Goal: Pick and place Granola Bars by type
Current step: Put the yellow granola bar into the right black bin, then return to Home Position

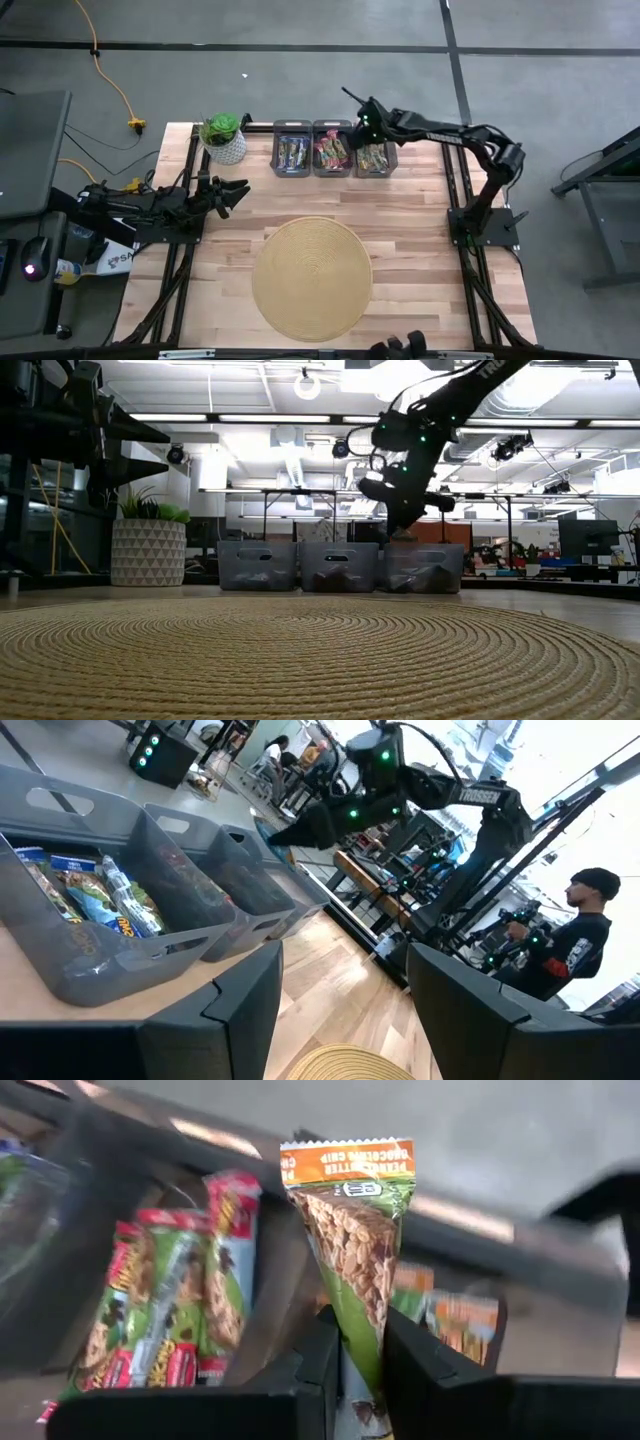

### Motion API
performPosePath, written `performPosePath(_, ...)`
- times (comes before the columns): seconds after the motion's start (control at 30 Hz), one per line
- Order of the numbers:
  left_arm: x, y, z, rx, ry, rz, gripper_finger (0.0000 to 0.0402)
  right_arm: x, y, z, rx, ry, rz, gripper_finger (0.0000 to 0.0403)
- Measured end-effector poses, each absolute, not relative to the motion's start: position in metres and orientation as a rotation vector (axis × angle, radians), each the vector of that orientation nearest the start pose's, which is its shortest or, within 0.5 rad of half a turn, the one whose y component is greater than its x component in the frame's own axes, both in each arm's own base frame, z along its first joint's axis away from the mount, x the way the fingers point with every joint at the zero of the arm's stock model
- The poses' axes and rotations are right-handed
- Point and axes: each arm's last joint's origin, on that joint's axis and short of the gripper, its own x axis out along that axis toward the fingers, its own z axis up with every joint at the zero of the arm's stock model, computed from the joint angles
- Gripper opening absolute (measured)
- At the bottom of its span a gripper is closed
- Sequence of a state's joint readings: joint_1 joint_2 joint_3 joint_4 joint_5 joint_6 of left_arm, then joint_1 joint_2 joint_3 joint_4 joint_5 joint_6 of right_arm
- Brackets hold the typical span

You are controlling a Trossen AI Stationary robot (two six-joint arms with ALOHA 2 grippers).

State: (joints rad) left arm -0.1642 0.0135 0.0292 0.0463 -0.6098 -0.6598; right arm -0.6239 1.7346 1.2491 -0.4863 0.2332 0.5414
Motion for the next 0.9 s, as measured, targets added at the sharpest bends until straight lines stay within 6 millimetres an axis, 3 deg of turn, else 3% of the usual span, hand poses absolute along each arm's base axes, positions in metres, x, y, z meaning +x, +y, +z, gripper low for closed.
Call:
performPosePath(0.3, 0.093, 0.001, 0.177, -0.672, -0.203, 0.41, 0.0211, 0.274, -0.206, 0.19, 0.82, 0.805, -1.134, 0.0063)
performPosePath(0.53, 0.093, 0.001, 0.177, -0.672, -0.203, 0.411, 0.0211, 0.274, -0.206, 0.189, 0.788, 0.836, -1.084, 0.0083)
performPosePath(0.9, 0.093, 0.001, 0.177, -0.672, -0.203, 0.411, 0.0211, 0.278, -0.207, 0.195, 0.77, 0.836, -1.007, 0.017)
